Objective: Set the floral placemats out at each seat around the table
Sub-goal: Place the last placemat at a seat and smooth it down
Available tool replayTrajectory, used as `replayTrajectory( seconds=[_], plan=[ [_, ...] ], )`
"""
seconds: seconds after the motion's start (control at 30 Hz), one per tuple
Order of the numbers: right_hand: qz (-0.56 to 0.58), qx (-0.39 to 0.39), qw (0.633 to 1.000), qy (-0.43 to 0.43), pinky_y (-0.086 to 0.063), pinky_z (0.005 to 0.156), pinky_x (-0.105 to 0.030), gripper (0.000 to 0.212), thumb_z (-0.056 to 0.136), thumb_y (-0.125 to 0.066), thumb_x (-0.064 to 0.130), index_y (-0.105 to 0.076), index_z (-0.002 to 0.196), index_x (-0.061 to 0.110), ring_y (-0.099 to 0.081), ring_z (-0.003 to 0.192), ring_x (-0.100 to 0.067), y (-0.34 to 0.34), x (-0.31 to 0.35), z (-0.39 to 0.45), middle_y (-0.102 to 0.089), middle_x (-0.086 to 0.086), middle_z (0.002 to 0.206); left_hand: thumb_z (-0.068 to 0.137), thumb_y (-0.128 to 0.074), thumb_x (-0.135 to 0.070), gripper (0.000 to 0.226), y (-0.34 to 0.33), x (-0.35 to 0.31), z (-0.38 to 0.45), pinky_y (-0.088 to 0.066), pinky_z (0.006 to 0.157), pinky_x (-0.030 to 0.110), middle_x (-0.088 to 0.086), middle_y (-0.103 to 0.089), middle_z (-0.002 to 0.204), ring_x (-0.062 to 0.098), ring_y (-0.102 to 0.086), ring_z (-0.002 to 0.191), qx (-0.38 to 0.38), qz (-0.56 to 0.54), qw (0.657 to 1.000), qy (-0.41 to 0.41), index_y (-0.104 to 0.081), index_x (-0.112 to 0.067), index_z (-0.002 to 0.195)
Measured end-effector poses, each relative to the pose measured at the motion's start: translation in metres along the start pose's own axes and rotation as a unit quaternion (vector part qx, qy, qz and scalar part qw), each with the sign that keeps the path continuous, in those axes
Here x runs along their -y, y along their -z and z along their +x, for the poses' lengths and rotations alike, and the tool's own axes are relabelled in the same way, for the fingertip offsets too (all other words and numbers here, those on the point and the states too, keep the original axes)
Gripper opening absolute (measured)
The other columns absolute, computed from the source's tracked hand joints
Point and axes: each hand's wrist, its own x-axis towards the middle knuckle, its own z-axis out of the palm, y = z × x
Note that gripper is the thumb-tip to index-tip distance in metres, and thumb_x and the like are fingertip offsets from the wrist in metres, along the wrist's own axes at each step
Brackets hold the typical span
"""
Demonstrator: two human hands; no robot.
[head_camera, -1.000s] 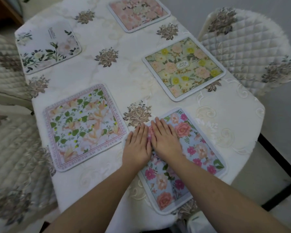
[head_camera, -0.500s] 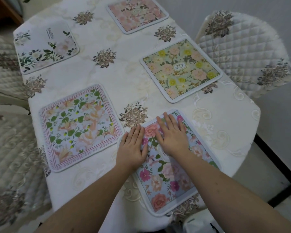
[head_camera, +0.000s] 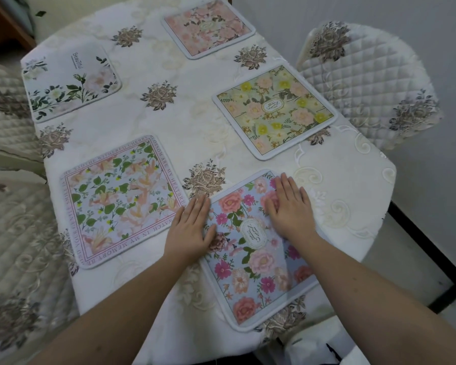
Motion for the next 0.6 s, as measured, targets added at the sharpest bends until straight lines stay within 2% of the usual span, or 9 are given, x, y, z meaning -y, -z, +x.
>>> replayTrajectory(
  seconds=[0.17, 0.3, 0.4, 0.5, 0.6],
  plan=[
    [-0.008, -0.017, 0.999, -0.045, -0.001, 0.124, -0.041, 0.067, 0.102, -0.02, 0.05, -0.009, 0.158, 0.017, -0.002, 0.153, -0.016, 0.004, -0.018, -0.014, -0.006, -0.001, 0.166, 0.098, -0.006, -0.062, 0.069, 0.006, 0.008, -0.004, 0.014, 0.122, 0.031, -0.013, 0.014, 0.164, 0.006, 0.019, 0.151, 0.008, 0.018, 1.0, -0.01, 0.009, -0.03, 0.158],
    [-0.012, -0.016, 0.996, -0.088, -0.002, 0.124, -0.043, 0.068, 0.1, -0.015, 0.052, -0.008, 0.158, 0.018, -0.002, 0.153, -0.017, 0.008, -0.039, -0.028, -0.005, -0.001, 0.166, 0.096, 0.001, -0.063, 0.07, 0.011, 0.022, -0.006, 0.024, 0.116, 0.026, -0.011, 0.018, 0.164, 0.01, 0.019, 0.151, 0.02, 0.056, 0.998, -0.031, 0.015, -0.029, 0.156],
    [-0.005, -0.019, 0.993, -0.115, -0.003, 0.124, -0.042, 0.07, 0.098, -0.012, 0.051, -0.01, 0.158, 0.015, -0.004, 0.153, -0.018, 0.012, -0.051, -0.042, -0.007, -0.003, 0.166, 0.094, 0.006, -0.067, 0.072, 0.014, 0.033, -0.008, 0.023, 0.117, 0.028, -0.008, 0.023, 0.163, 0.012, 0.023, 0.15, 0.027, 0.048, 0.998, -0.016, 0.019, -0.029, 0.155],
    [0.007, -0.038, 0.988, -0.148, -0.006, 0.124, -0.042, 0.064, 0.102, -0.023, 0.043, -0.015, 0.157, 0.011, -0.008, 0.152, -0.021, 0.015, -0.055, -0.058, -0.012, -0.008, 0.165, 0.094, 0.009, -0.066, 0.073, 0.017, 0.039, -0.014, 0.019, 0.12, 0.03, -0.005, 0.02, 0.164, 0.011, 0.025, 0.149, 0.011, 0.035, 0.999, 0.024, 0.017, -0.026, 0.154],
    [0.018, -0.06, 0.988, -0.14, -0.005, 0.124, -0.041, 0.059, 0.103, -0.027, 0.033, -0.018, 0.156, 0.01, -0.009, 0.152, -0.022, 0.013, -0.037, -0.074, -0.015, -0.009, 0.165, 0.098, 0.003, -0.058, 0.067, 0.016, 0.025, -0.021, 0.019, 0.119, 0.028, -0.005, 0.016, 0.164, 0.011, 0.023, 0.15, -0.018, 0.026, 0.999, 0.006, 0.013, -0.025, 0.155]
  ],
)
